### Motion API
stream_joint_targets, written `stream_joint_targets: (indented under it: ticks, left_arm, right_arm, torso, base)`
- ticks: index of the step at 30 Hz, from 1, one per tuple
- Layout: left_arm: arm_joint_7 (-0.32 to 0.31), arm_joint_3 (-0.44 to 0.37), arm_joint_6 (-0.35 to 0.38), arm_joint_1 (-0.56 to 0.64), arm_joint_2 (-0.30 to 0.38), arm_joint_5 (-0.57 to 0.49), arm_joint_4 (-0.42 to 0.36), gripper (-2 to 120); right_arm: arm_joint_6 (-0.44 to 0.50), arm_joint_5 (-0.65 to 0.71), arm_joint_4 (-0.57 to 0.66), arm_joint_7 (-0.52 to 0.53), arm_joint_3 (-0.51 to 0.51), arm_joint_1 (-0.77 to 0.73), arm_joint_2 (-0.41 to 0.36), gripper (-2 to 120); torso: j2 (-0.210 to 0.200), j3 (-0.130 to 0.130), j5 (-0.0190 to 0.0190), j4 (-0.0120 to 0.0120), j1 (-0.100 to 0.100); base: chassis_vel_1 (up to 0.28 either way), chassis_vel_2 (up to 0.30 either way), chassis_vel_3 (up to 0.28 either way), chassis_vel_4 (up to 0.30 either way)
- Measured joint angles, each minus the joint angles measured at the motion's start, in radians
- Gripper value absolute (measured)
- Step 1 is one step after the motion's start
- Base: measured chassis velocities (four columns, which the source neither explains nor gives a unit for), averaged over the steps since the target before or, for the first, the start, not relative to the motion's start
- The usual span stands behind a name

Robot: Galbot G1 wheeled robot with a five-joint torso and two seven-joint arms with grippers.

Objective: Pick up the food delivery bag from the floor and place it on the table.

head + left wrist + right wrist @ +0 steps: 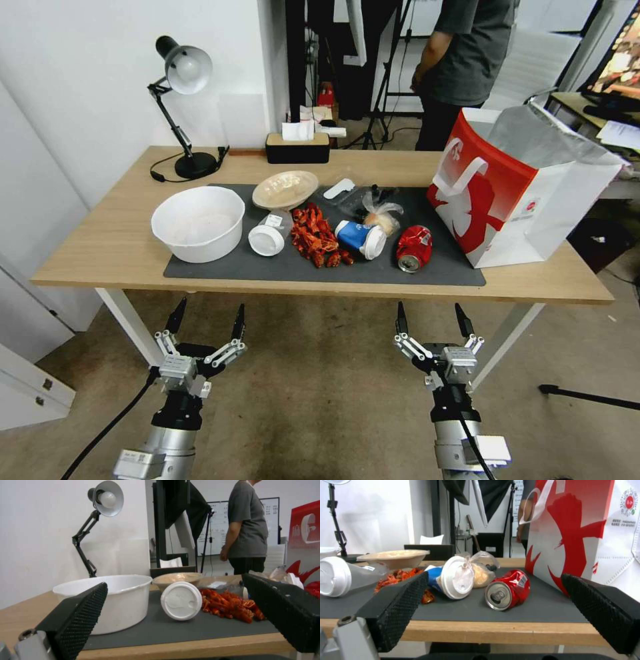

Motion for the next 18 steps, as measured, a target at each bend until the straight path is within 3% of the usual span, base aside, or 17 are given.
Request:
stream_joint_targets:
  ticks: [18]
  left_arm:
    - [0.002,0.002,-0.001,0.0,0.001,-0.003,0.002,100]
  right_arm:
    - [0.002,-0.012,-0.004,0.006,0.0,0.001,0.001,100]
  torso:
    - [0.0,0.0,0.0,0.0,0.0]
  base:
    - [0.0,0.0,0.0,0.0]
